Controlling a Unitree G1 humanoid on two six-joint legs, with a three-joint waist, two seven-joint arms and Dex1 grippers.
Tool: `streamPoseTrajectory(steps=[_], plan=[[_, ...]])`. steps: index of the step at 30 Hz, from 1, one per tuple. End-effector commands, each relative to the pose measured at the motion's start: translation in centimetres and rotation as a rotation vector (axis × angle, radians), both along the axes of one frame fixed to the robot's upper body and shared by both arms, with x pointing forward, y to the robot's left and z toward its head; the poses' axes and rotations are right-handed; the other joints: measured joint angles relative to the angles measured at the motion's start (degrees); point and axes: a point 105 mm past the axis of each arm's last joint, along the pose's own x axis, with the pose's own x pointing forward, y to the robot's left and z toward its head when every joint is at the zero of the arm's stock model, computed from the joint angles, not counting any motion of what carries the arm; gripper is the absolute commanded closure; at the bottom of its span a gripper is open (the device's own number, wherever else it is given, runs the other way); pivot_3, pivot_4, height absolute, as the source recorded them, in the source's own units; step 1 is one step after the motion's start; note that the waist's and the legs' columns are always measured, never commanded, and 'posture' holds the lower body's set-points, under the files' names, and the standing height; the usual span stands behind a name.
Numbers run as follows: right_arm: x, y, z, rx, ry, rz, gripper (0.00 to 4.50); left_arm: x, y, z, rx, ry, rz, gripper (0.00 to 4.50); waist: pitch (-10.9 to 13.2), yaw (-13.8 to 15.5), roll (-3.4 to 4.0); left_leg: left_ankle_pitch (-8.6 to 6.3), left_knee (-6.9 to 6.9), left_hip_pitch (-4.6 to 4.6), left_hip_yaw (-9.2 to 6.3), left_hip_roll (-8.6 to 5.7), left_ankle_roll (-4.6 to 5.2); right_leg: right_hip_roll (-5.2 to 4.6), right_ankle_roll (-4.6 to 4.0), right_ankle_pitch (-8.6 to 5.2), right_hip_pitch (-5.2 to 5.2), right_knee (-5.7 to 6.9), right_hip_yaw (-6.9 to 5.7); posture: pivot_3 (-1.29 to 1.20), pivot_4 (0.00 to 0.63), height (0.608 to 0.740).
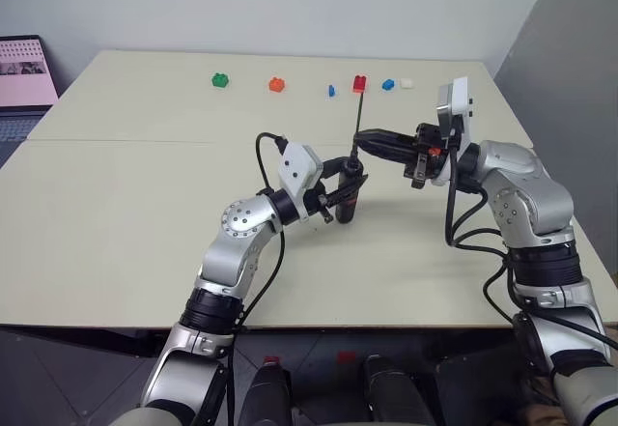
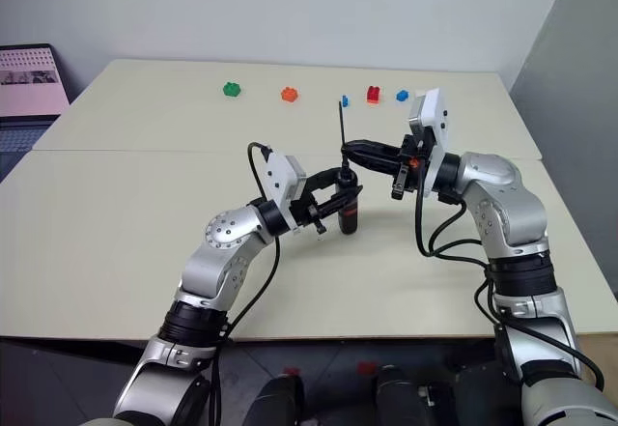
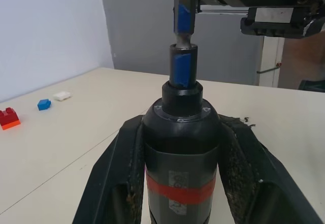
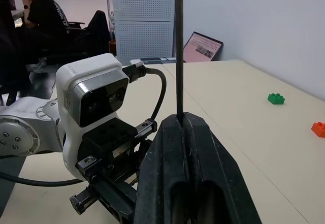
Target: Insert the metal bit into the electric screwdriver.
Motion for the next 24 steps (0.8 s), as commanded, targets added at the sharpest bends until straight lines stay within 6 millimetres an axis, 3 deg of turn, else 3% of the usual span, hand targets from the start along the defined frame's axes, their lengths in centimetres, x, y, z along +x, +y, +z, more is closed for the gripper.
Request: streamPoseTrajectory(steps=[1,12,13,15,24], plan=[[-0.7,0.2,0.2,-0.028,-0.016,0.036,4.5,-0.1,0.0,-0.2,0.009,0.004,0.004,2.86,0.0,0.0,0.0,0.0,0.0,0.0,0.0,0.0,0.0,0.0,0.0,0.0,0.0,0.0,0.0,0.0,0.15,0.74],[-0.5,0.1,0.2,-0.04,0.02,0.017,4.5,-0.1,0.0,-0.2,0.016,0.002,-0.001,2.86,0.0,0.0,0.0,0.0,0.0,0.01,0.0,0.0,0.0,0.0,-0.01,-0.01,0.01,0.0,0.0,0.0,0.15,0.74],[-0.4,0.1,0.2,-0.038,0.02,0.012,4.1,-0.1,0.0,-0.2,0.017,0.001,-0.001,2.86,0.0,0.0,0.0,0.0,0.0,0.02,0.0,0.0,0.0,0.0,-0.01,-0.01,0.01,0.0,0.0,0.0,0.15,0.74],[-0.5,0.0,0.4,-0.028,0.023,0.009,3.9,-0.1,-0.1,-0.2,0.017,0.002,-0.001,2.86,0.0,0.0,0.0,0.0,0.01,0.02,0.0,0.0,0.0,0.0,-0.02,-0.01,0.02,0.01,0.0,0.0,0.15,0.74],[-0.5,-0.2,1.2,0.004,0.021,0.007,1.73,0.0,-0.1,-0.3,0.017,0.004,-0.002,2.86,0.0,0.0,0.0,0.0,-0.01,0.01,0.0,0.0,0.0,0.0,0.0,0.0,0.01,-0.01,0.0,0.0,0.15,0.74]])
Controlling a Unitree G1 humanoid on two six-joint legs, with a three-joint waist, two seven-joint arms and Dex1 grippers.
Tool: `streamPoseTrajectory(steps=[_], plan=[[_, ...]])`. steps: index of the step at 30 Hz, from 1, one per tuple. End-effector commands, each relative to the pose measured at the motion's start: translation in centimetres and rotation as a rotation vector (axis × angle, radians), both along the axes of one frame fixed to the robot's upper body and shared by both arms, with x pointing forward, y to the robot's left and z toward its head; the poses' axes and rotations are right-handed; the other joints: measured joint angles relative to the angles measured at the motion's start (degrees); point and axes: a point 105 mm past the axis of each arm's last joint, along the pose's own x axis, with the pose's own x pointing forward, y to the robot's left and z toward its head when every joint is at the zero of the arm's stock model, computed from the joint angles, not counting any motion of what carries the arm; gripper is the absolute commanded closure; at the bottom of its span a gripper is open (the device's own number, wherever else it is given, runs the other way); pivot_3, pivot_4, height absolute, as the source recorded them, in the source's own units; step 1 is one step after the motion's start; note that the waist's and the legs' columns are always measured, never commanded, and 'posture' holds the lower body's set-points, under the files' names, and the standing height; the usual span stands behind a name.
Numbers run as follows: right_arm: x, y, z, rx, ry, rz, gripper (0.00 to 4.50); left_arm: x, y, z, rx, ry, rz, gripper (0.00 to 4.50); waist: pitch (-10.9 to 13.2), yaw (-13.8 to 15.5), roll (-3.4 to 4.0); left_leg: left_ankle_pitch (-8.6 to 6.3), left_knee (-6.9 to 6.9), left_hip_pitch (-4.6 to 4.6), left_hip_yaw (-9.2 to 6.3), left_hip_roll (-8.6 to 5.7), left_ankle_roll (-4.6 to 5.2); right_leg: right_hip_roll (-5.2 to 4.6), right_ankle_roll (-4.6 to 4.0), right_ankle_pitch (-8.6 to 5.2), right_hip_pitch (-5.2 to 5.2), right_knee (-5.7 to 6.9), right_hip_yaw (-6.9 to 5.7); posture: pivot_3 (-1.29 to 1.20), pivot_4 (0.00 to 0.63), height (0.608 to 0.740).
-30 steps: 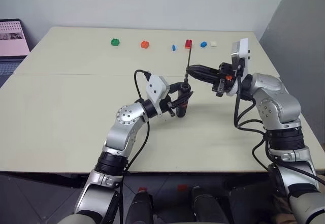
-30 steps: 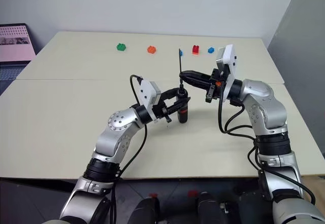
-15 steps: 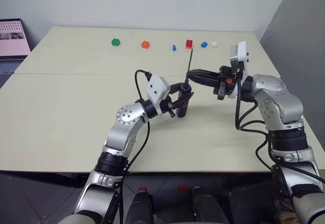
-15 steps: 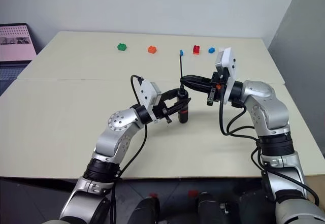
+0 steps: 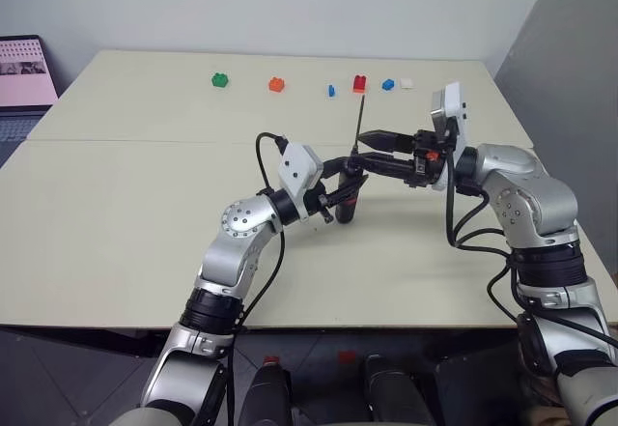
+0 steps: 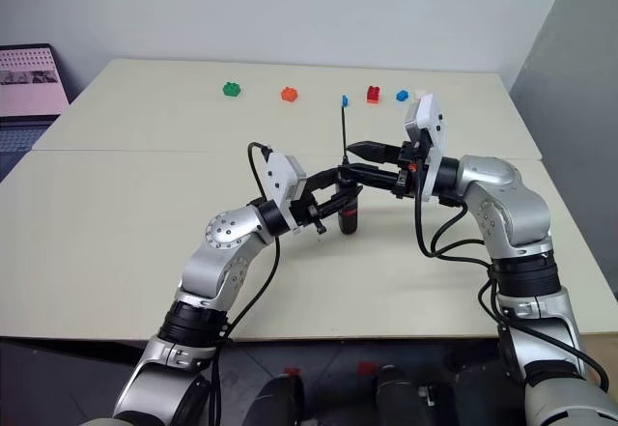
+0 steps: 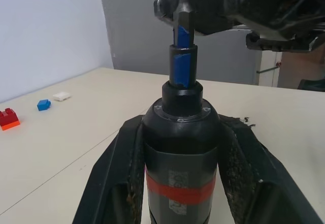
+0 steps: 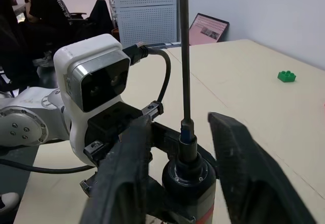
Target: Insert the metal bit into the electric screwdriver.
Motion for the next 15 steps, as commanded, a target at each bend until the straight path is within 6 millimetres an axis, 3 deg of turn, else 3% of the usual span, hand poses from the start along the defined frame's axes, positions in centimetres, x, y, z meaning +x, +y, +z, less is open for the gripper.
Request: streamPoseTrajectory(steps=[1,3,14,15], plan=[[-0.5,-0.2,2.0,0.039,-0.062,0.008,1.59,0.0,-0.1,-0.2,0.013,0.007,0.0,2.86,0.0,0.0,0.0,0.0,0.0,0.0,0.0,0.0,0.0,0.0,0.0,0.0,0.0,0.0,0.0,0.0,0.15,0.74],[-0.5,-0.5,2.1,0.045,-0.063,0.0,1.21,0.1,0.0,-0.3,0.014,0.01,0.004,2.86,0.0,0.0,0.0,0.0,0.0,0.0,0.0,0.0,0.0,0.0,-0.01,0.0,0.0,0.0,0.01,0.0,0.15,0.74],[-1.4,-1.7,1.6,0.032,-0.077,-0.053,1.19,1.0,0.1,0.5,0.046,0.012,0.056,2.86,0.0,-0.1,0.0,0.0,0.01,-0.01,0.0,0.0,0.0,0.0,-0.02,-0.01,0.0,0.0,0.01,0.0,0.15,0.74],[-1.4,-1.7,1.7,0.032,-0.081,-0.058,1.03,1.2,0.1,0.6,0.056,0.006,0.06,2.86,0.0,-0.2,0.0,0.0,0.01,0.0,0.01,0.0,0.0,0.0,-0.02,-0.01,0.0,0.0,0.02,0.0,0.15,0.74]])
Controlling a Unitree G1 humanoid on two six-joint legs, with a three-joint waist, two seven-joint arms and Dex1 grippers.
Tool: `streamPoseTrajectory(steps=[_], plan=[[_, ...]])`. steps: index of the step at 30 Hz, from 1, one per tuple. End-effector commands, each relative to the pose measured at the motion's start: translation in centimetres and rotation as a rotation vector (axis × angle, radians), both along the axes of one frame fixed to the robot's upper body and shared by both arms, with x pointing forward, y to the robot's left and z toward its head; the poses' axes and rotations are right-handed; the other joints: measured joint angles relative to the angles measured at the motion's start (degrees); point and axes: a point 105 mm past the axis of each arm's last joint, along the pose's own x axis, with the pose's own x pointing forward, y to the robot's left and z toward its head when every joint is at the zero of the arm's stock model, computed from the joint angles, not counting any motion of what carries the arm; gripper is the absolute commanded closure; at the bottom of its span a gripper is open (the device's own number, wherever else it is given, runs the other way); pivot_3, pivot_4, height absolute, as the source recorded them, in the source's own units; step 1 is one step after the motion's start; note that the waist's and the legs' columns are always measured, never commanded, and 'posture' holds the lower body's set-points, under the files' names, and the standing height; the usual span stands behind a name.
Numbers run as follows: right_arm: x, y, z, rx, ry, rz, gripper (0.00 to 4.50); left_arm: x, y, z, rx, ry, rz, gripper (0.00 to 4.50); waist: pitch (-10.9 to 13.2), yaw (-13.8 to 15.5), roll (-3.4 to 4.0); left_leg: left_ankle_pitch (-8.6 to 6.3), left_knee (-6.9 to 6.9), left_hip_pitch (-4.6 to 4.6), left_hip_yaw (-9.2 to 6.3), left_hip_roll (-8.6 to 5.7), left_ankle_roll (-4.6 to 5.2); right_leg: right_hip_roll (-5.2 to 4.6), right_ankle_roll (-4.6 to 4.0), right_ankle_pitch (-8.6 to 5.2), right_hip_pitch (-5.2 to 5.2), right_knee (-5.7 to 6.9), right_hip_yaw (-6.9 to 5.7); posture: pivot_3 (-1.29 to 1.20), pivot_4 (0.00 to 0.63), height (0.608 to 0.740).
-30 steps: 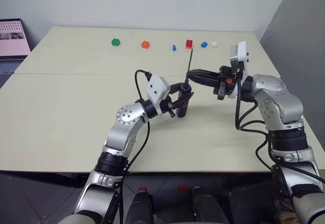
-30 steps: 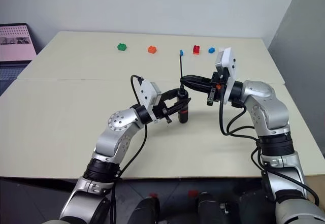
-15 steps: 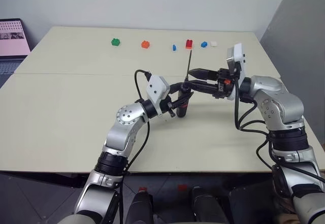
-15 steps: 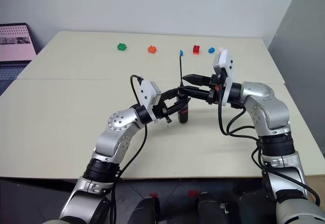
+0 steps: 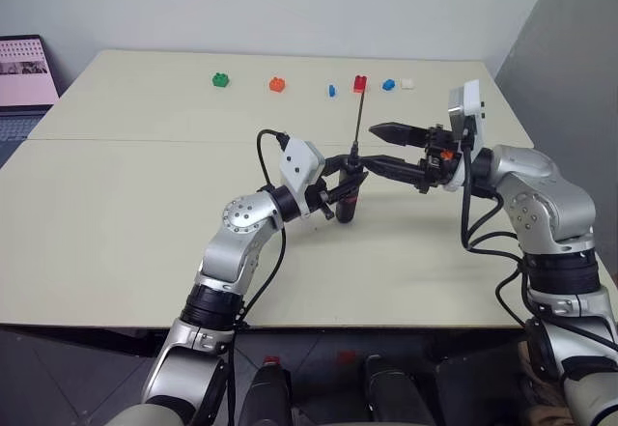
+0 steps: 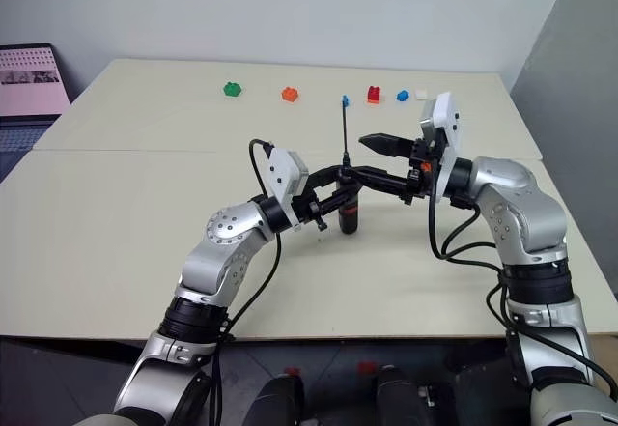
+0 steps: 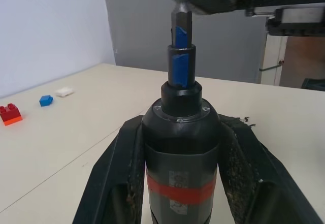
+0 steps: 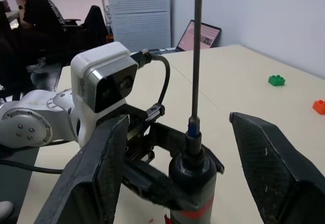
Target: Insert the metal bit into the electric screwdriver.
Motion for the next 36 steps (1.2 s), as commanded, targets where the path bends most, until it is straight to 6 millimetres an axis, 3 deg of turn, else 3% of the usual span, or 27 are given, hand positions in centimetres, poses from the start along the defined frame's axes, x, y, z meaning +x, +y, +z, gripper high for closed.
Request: streamPoseTrajectory(steps=[1,5,10,13,18,24,31,36], plan=[[-0.6,-0.2,1.6,0.017,-0.078,-0.023,0.86,0.7,0.1,0.5,0.044,-0.017,0.037,2.86,0.0,-0.2,0.0,0.0,0.0,0.02,0.0,0.0,0.0,0.01,-0.01,-0.01,0.0,0.02,0.0,0.0,0.15,0.74],[-0.5,-0.7,1.6,-0.014,-0.117,-0.075,0.07,1.8,0.4,1.5,0.127,-0.053,0.098,2.86,0.0,-0.2,0.0,0.0,0.01,0.02,-0.01,0.0,0.0,0.01,-0.03,-0.02,0.0,0.02,0.0,0.0,0.15,0.74],[-1.1,-2.4,1.3,-0.092,-0.165,-0.161,0.06,3.7,1.3,3.8,0.318,-0.121,0.164,2.86,0.0,-0.4,-0.01,0.0,0.01,-0.03,0.0,0.0,0.0,0.01,-0.03,-0.02,-0.05,-0.01,0.02,0.0,0.15,0.74],[-2.1,-4.3,0.9,-0.2,-0.208,-0.221,0.06,4.6,1.7,4.3,0.546,-0.185,0.13,2.86,0.0,-0.2,0.01,0.0,-0.07,-0.18,0.0,0.0,0.0,0.01,0.04,-0.01,-0.19,-0.02,-0.01,0.0,0.15,0.74],[-4.1,-6.6,0.7,-0.385,-0.213,-0.275,0.06,5.9,1.6,2.5,0.807,-0.214,0.006,2.86,0.0,0.6,0.04,-0.01,-0.1,-0.77,0.01,-0.02,0.0,-0.03,0.22,0.07,-0.73,-0.08,-0.05,0.0,0.15,0.74],[-5.9,-7.5,0.4,-0.585,-0.172,-0.244,0.06,6.6,-1.1,-1.4,0.943,-0.161,-0.137,2.86,0.0,1.5,0.04,-0.01,-0.08,-0.84,0.05,-0.04,0.01,-0.05,0.26,-0.01,-0.8,-0.07,-0.03,0.0,0.15,0.74],[-5.4,-8.5,0.3,-0.628,-0.156,-0.264,0.06,6.5,-3.1,-4.0,0.987,-0.119,-0.205,2.86,0.0,1.5,0.04,-0.01,0.01,-0.83,0.11,-0.05,0.01,-0.06,0.18,-0.05,-0.78,-0.04,0.04,0.0,0.15,0.74],[-5.0,-8.9,0.1,-0.622,-0.15,-0.286,0.06,6.5,-3.0,-4.9,1.008,-0.089,-0.214,2.86,0.0,1.5,0.04,-0.02,-0.03,-0.83,0.11,-0.05,0.01,-0.05,0.29,0.02,-0.8,-0.01,0.04,0.0,0.15,0.74]])
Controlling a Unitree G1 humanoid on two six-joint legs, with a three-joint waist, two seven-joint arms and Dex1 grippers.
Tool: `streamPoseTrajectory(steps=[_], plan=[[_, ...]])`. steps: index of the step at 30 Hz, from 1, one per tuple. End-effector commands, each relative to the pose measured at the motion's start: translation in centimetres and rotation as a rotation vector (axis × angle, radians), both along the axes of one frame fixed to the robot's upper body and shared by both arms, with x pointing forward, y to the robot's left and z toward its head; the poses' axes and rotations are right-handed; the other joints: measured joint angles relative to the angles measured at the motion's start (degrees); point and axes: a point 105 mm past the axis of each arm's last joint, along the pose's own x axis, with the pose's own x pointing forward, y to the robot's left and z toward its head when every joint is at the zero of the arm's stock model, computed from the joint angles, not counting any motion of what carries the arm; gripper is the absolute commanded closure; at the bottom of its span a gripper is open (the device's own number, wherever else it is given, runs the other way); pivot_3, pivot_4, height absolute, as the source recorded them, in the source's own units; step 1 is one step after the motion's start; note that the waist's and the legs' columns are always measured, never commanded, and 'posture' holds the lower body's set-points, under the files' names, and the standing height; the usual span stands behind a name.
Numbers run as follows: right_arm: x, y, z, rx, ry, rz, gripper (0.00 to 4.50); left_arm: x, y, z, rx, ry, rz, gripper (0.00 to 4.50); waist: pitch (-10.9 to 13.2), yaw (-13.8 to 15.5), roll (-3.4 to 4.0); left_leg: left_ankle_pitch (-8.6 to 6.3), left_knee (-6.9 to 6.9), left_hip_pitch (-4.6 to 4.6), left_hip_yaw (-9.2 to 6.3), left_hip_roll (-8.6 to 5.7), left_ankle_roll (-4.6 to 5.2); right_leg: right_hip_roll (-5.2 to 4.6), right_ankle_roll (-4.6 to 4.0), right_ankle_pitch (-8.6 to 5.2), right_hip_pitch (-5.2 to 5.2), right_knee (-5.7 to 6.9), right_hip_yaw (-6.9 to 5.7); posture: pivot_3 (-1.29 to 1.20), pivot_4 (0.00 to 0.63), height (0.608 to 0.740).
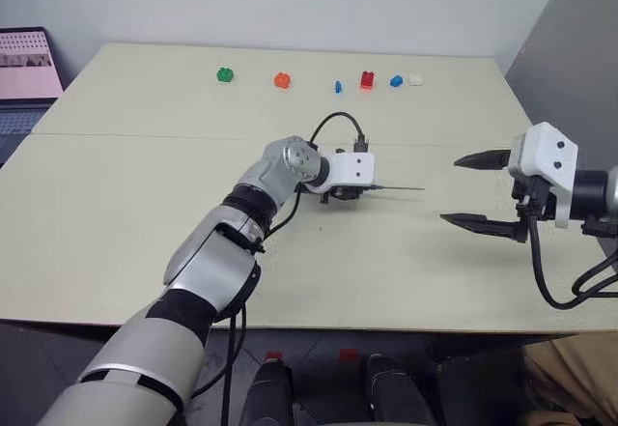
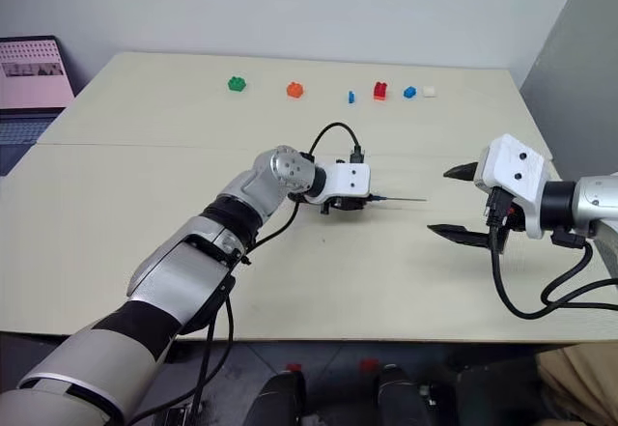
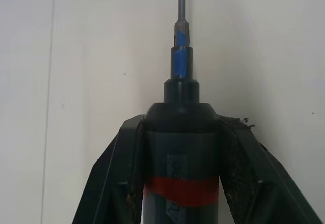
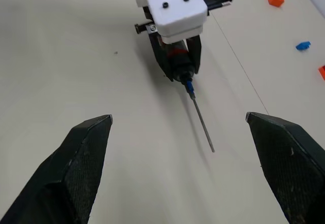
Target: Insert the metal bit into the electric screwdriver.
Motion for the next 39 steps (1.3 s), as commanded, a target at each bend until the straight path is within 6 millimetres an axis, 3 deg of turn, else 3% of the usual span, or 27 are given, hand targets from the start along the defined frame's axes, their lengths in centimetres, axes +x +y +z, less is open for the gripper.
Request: streamPoseTrajectory(steps=[1,2,4,13,18,23,27,32,39], plan=[[0.0,-0.2,0.6,-0.011,-0.041,-0.003,0.06,-0.2,-0.2,-0.6,-0.006,0.038,0.001,2.86,0.0,0.0,0.0,0.0,0.0,0.0,0.0,0.0,0.0,0.0,0.0,0.0,0.0,0.0,0.0,0.0,0.15,0.74],[0.0,-0.2,0.5,-0.009,-0.039,-0.002,0.06,-0.2,-0.2,-0.6,-0.007,0.041,0.001,2.86,0.0,0.0,0.0,0.0,0.0,0.0,0.0,0.0,0.0,0.0,0.0,0.0,0.0,0.0,0.01,0.0,0.15,0.74],[0.1,-0.1,0.4,-0.008,-0.038,-0.002,0.06,-0.3,-0.2,-0.5,-0.025,0.053,0.002,2.16,0.0,0.0,0.0,0.0,0.0,0.0,0.0,0.0,0.0,0.0,0.0,0.0,0.01,0.0,0.0,0.0,0.15,0.74],[0.6,-0.4,0.4,-0.006,-0.04,-0.003,0.06,-1.5,-1.0,1.6,-0.12,0.114,-0.089,0.17,0.0,0.1,0.0,0.01,0.06,0.0,-0.02,0.0,0.0,0.0,0.04,0.04,0.01,0.08,0.0,0.0,0.15,0.74],[0.8,-0.7,0.4,-0.003,-0.043,-0.009,0.06,-1.8,0.1,5.1,-0.253,0.077,-0.1,0.05,0.0,-0.1,0.0,0.01,0.05,0.02,-0.03,0.02,0.0,0.02,-0.03,0.08,-0.02,0.16,0.0,0.0,0.15,0.74],[1.3,-1.2,0.6,0.032,-0.058,-0.038,0.06,-1.5,5.2,7.8,-0.348,0.038,0.032,0.05,0.0,-0.7,0.0,0.01,0.06,0.05,-0.03,0.02,0.0,0.01,-0.02,0.08,0.0,0.2,0.0,0.0,0.15,0.74],[2.0,-1.8,0.4,0.057,-0.072,-0.071,0.06,-2.4,11.7,8.1,-0.391,0.027,0.185,0.05,0.0,-1.4,0.0,0.01,0.08,0.09,-0.04,0.04,0.0,0.02,-0.04,0.09,0.01,0.28,-0.01,0.0,0.15,0.74],[2.9,-2.6,0.8,0.104,-0.164,-0.095,0.06,-4.3,16.1,9.0,-0.455,0.036,0.309,0.05,0.0,-1.3,0.0,0.02,0.16,0.11,-0.08,0.07,0.0,0.03,-0.03,0.08,0.03,0.37,-0.07,0.0,0.15,0.74],[2.8,-3.4,0.1,0.199,-0.136,-0.085,0.06,-6.7,21.1,9.4,-0.592,0.052,0.499,0.05,0.0,-1.2,-0.01,0.03,0.22,0.15,-0.08,0.06,0.01,0.01,-0.02,0.08,0.12,0.38,-0.08,0.0,0.15,0.74]])
